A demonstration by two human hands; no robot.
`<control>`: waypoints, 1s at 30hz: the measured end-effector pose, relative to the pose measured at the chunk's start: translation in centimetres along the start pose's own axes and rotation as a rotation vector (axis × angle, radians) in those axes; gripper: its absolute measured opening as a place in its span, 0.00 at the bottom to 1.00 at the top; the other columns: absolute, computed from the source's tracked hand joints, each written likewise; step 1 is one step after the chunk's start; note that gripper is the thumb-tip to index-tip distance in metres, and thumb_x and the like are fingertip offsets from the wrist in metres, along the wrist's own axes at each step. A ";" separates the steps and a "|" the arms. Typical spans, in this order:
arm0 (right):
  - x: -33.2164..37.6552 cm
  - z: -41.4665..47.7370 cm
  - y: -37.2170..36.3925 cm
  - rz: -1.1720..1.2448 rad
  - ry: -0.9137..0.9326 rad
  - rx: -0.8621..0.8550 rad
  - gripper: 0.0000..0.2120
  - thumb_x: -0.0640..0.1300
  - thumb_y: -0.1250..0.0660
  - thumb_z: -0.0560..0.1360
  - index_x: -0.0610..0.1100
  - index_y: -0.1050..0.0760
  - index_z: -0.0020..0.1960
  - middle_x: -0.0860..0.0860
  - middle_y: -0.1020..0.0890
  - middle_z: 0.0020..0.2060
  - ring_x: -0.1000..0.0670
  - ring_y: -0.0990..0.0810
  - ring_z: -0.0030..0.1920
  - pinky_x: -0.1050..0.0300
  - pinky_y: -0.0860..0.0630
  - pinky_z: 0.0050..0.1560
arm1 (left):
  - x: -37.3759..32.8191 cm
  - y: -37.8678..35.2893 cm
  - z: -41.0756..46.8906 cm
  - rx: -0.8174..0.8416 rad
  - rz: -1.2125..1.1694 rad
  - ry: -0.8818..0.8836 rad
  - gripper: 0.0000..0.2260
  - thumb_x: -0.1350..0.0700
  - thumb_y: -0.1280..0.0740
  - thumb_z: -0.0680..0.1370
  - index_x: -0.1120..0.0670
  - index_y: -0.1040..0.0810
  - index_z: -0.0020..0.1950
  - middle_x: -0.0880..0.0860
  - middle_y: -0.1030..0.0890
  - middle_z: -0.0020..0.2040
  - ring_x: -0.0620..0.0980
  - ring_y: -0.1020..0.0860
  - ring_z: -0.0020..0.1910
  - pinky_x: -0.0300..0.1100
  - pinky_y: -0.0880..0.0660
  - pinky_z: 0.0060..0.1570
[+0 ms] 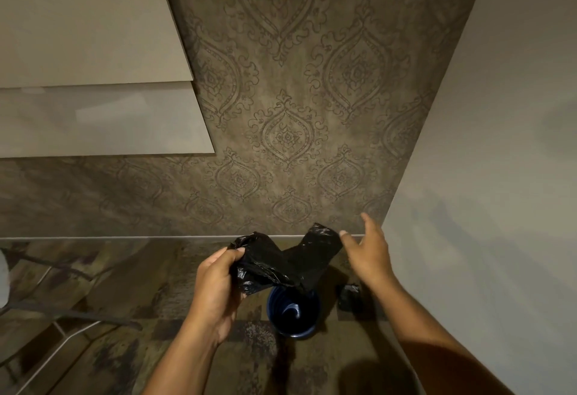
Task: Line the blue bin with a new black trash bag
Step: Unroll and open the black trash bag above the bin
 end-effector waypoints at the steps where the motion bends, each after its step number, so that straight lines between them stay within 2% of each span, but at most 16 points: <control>1: 1.6 -1.5 0.0 0.003 0.117 0.036 0.31 0.56 0.30 0.79 0.52 0.33 0.79 0.53 0.28 0.75 0.49 0.26 0.73 0.50 0.26 0.69 | 0.0 -0.3 0.1 -0.010 0.007 0.003 0.11 0.61 0.35 0.83 0.61 0.12 0.52 0.65 0.11 0.50 0.57 0.11 0.45 0.54 0.15 0.47; 3: 4.6 -4.7 -0.1 0.131 0.297 0.197 0.24 0.65 0.29 0.75 0.62 0.25 0.69 0.64 0.22 0.66 0.60 0.21 0.64 0.59 0.21 0.59 | -0.1 -1.1 0.2 -0.017 0.006 0.013 0.11 0.62 0.35 0.83 0.63 0.13 0.52 0.64 0.11 0.48 0.56 0.12 0.42 0.53 0.14 0.44; 4: 5.9 -6.3 -0.4 0.158 0.371 0.289 0.23 0.67 0.28 0.73 0.64 0.23 0.66 0.65 0.20 0.62 0.61 0.19 0.61 0.63 0.20 0.54 | -0.2 -1.5 0.2 -0.019 0.007 0.019 0.10 0.62 0.35 0.83 0.63 0.14 0.53 0.63 0.11 0.46 0.55 0.12 0.41 0.51 0.14 0.41; 6: 7.6 -8.9 -1.0 0.099 0.512 0.396 0.30 0.70 0.25 0.69 0.61 0.23 0.67 0.65 0.21 0.62 0.63 0.21 0.63 0.66 0.21 0.56 | -0.4 -2.3 0.3 -0.020 0.019 0.024 0.11 0.63 0.35 0.83 0.67 0.16 0.56 0.63 0.13 0.45 0.57 0.14 0.41 0.49 0.16 0.40; 8: 8.2 -10.4 -1.7 -0.005 0.599 0.432 0.38 0.71 0.23 0.66 0.57 0.24 0.71 0.66 0.24 0.65 0.64 0.24 0.66 0.70 0.25 0.62 | -0.5 -2.8 0.6 -0.021 0.029 0.017 0.12 0.62 0.35 0.83 0.70 0.18 0.59 0.65 0.14 0.46 0.60 0.16 0.46 0.52 0.19 0.47; 10: 8.3 -10.6 -2.1 -0.082 0.628 0.420 0.35 0.66 0.23 0.69 0.53 0.24 0.72 0.63 0.24 0.66 0.64 0.25 0.66 0.70 0.28 0.66 | -0.6 -3.2 0.9 -0.025 0.062 0.019 0.13 0.61 0.35 0.83 0.70 0.18 0.60 0.65 0.16 0.47 0.60 0.17 0.47 0.54 0.21 0.49; 11: 8.4 -10.5 -2.1 -0.104 0.643 0.399 0.28 0.60 0.25 0.73 0.50 0.22 0.70 0.60 0.22 0.64 0.63 0.23 0.64 0.67 0.26 0.66 | -0.6 -3.3 0.9 -0.026 0.084 0.020 0.13 0.61 0.35 0.83 0.69 0.18 0.60 0.64 0.15 0.46 0.59 0.17 0.46 0.53 0.20 0.47; 13: 8.7 -10.1 -1.9 -0.104 0.653 0.317 0.12 0.48 0.29 0.78 0.47 0.17 0.60 0.55 0.17 0.54 0.59 0.19 0.54 0.57 0.20 0.57 | -0.8 -3.4 1.0 -0.022 0.115 0.028 0.14 0.57 0.34 0.84 0.66 0.17 0.60 0.63 0.14 0.47 0.58 0.15 0.45 0.52 0.18 0.45; 14: 8.8 -9.8 -1.8 -0.090 0.631 0.273 0.08 0.45 0.31 0.80 0.47 0.16 0.56 0.54 0.16 0.49 0.57 0.18 0.49 0.54 0.19 0.51 | -0.7 -3.5 1.1 -0.003 0.109 0.034 0.15 0.53 0.34 0.84 0.62 0.15 0.60 0.62 0.12 0.49 0.58 0.13 0.46 0.53 0.17 0.46; 16: 8.9 -9.3 -1.6 -0.049 0.573 0.202 0.06 0.45 0.33 0.81 0.49 0.16 0.51 0.55 0.16 0.41 0.56 0.17 0.42 0.53 0.19 0.43 | -0.6 -3.5 1.1 0.097 0.094 0.022 0.22 0.41 0.34 0.84 0.58 0.13 0.60 0.59 0.10 0.54 0.55 0.12 0.50 0.53 0.16 0.48; 18: 8.8 -8.9 -1.6 0.008 0.501 0.165 0.05 0.46 0.31 0.81 0.50 0.15 0.50 0.56 0.15 0.37 0.57 0.16 0.39 0.59 0.20 0.37 | -0.4 -3.8 0.6 0.229 0.135 -0.037 0.26 0.36 0.34 0.83 0.57 0.13 0.62 0.57 0.10 0.57 0.51 0.12 0.53 0.47 0.18 0.49; 21: 8.4 -8.2 -1.8 0.070 0.419 0.127 0.03 0.46 0.27 0.78 0.52 0.16 0.46 0.57 0.16 0.33 0.60 0.17 0.36 0.67 0.25 0.32 | 0.4 -4.0 -0.1 0.264 0.185 -0.132 0.18 0.43 0.26 0.80 0.54 0.13 0.61 0.59 0.10 0.58 0.55 0.12 0.58 0.48 0.15 0.55; 23: 8.2 -7.8 -2.2 0.054 0.406 0.138 0.08 0.46 0.25 0.77 0.54 0.20 0.40 0.58 0.18 0.31 0.59 0.19 0.33 0.66 0.27 0.29 | 0.6 -4.2 -0.3 0.208 0.183 -0.183 0.13 0.50 0.21 0.77 0.54 0.12 0.58 0.59 0.10 0.55 0.57 0.11 0.56 0.44 0.15 0.52; 25: 8.0 -7.6 -2.7 0.038 0.413 0.167 0.13 0.46 0.24 0.76 0.55 0.24 0.36 0.61 0.18 0.33 0.59 0.21 0.31 0.66 0.28 0.29 | 0.7 -4.5 -0.2 0.164 0.206 -0.206 0.07 0.56 0.22 0.77 0.54 0.11 0.55 0.57 0.09 0.52 0.55 0.10 0.53 0.40 0.15 0.47; 28: 7.9 -7.0 -2.7 0.060 0.394 0.206 0.12 0.50 0.23 0.74 0.54 0.24 0.36 0.58 0.17 0.35 0.58 0.20 0.31 0.64 0.27 0.29 | 0.3 -4.3 0.1 0.089 0.269 -0.225 0.04 0.59 0.25 0.81 0.53 0.10 0.50 0.56 0.09 0.47 0.52 0.10 0.47 0.39 0.16 0.42; 30: 7.6 -6.3 -2.3 0.120 0.356 0.219 0.10 0.53 0.25 0.73 0.52 0.22 0.38 0.54 0.17 0.33 0.56 0.19 0.31 0.56 0.22 0.32 | -0.1 -3.7 0.6 0.039 0.219 -0.200 0.05 0.61 0.27 0.81 0.56 0.10 0.50 0.58 0.09 0.46 0.52 0.10 0.43 0.39 0.16 0.40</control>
Point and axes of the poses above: each hand's wrist, its own z-axis towards the middle knuckle, its own y-axis out of the back of the hand, x = y × z, the point moved 4 cm from there along z, towards the middle knuckle
